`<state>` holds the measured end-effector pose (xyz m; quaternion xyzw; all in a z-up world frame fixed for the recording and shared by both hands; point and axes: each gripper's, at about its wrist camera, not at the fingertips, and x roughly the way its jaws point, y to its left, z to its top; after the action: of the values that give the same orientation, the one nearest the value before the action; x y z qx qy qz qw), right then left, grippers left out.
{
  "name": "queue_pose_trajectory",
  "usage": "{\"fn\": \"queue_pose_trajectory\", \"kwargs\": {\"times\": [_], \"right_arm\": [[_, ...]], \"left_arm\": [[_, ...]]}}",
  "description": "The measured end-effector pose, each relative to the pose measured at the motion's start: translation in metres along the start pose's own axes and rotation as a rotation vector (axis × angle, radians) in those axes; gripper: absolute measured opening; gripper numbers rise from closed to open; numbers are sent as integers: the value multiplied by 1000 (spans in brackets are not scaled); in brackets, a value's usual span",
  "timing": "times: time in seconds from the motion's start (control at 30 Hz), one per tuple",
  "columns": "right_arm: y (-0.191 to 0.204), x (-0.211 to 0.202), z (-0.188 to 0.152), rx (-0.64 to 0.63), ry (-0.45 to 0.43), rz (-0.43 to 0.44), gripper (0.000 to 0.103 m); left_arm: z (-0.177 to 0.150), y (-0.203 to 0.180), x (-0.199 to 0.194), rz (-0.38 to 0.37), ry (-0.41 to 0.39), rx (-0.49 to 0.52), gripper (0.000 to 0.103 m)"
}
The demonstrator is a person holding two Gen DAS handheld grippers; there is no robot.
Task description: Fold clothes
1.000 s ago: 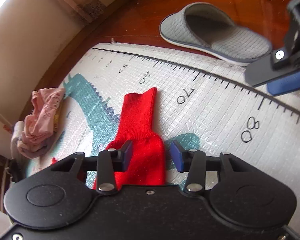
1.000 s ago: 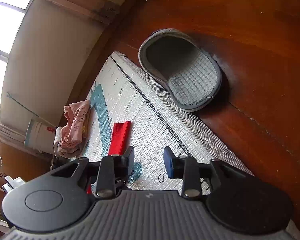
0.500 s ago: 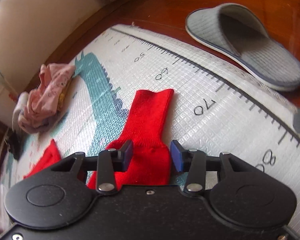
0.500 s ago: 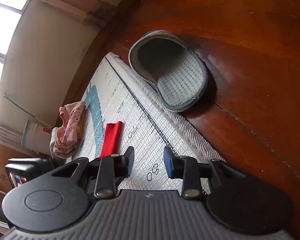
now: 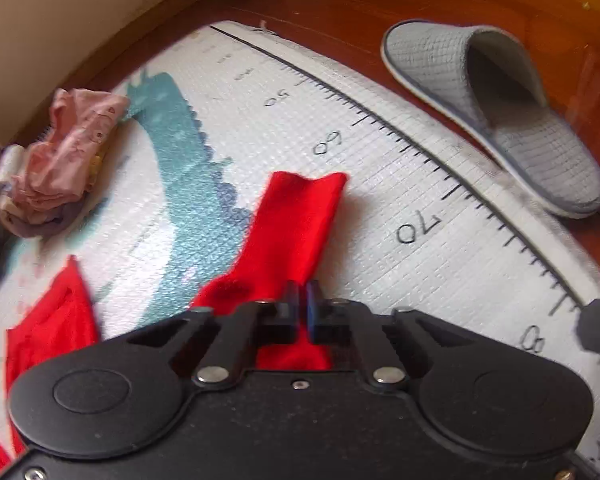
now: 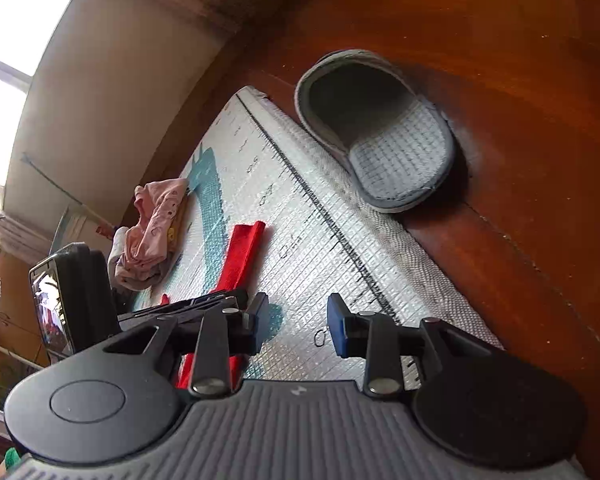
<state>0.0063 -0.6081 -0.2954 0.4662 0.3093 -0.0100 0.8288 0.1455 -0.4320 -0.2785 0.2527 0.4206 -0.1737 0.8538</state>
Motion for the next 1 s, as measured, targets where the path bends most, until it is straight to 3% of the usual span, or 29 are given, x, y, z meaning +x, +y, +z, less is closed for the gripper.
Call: {"fn": "queue_pose_trajectory", "kwargs": {"times": [0.17,0.27,0.4,0.67,0.83,1.0], "right_arm": [[23,9,-14,-118,36,32,34],[54,25,-35,-253,124,54,34],[101,52,-69,-402,232,84,40],[184,91,-139,-656,389,92,41],[222,91,-169,-771,429,169,45],[250,86,-208,-1027,451,162,47]], "left_arm": [[5,53,-27,-189,-40,-67,1],[7,100,-50,-329,-70,-126,1],[2,161,-82,-442,-153,-156,1],[-17,259,-132,-432,-164,-111,1],[-38,306,-155,-411,-172,-113,1],[-73,341,-175,-426,-192,-148,1]]}}
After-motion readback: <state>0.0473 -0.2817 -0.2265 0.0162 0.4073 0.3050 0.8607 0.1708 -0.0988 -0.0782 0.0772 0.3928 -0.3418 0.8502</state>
